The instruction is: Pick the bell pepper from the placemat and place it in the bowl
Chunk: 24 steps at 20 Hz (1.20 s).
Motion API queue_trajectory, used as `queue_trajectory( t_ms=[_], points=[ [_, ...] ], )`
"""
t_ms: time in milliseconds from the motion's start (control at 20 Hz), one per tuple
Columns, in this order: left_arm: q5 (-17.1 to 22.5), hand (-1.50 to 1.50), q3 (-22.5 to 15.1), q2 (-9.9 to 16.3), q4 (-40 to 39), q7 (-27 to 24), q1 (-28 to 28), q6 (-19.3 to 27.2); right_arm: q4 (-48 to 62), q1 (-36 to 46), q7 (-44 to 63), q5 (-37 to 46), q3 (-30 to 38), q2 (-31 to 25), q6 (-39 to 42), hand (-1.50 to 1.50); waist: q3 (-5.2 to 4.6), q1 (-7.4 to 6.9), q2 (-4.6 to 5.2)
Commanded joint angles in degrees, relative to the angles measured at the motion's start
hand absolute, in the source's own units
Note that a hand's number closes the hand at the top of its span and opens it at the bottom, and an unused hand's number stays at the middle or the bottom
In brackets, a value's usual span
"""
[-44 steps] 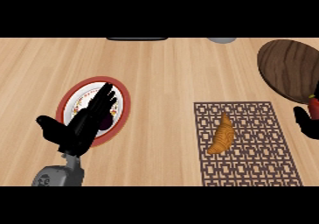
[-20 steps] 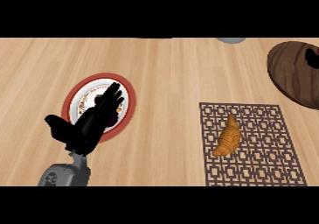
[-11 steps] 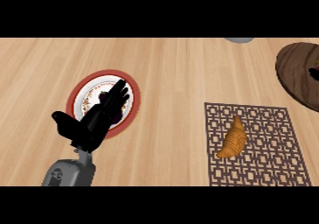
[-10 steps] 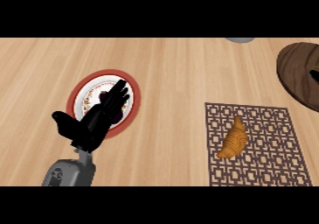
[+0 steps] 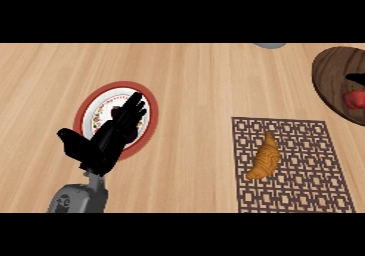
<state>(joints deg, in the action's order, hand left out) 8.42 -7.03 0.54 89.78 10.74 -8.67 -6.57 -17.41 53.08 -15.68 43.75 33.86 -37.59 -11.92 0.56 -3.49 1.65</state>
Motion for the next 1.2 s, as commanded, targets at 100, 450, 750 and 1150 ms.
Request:
queue_trajectory(
  t_ms=[100,450,750,1150],
  points=[
    [-0.79,0.00,1.02,-0.39,-1.06,-0.77,-0.28,1.65,-2.14,0.11,-14.92,-14.16,12.12,0.45,3.42,-1.50,-0.13,2.23,-0.71],
    [0.41,0.00,2.49,1.06,0.50,-1.23,3.71,0.72,-5.26,-8.36,-25.21,-23.63,17.16,-2.53,19.97,-1.50,-0.57,4.37,-2.08],
    [0.51,0.00,4.26,2.22,-0.16,-1.95,4.49,0.76,-13.69,-24.35,-35.89,-28.11,18.41,0.52,30.28,-1.50,-0.72,6.71,-2.63],
    [0.55,0.00,5.15,2.42,1.18,-2.16,7.09,1.61,-27.04,-44.68,-41.38,-33.16,19.51,5.82,40.30,1.50,-0.97,9.47,-3.23]
  ],
)
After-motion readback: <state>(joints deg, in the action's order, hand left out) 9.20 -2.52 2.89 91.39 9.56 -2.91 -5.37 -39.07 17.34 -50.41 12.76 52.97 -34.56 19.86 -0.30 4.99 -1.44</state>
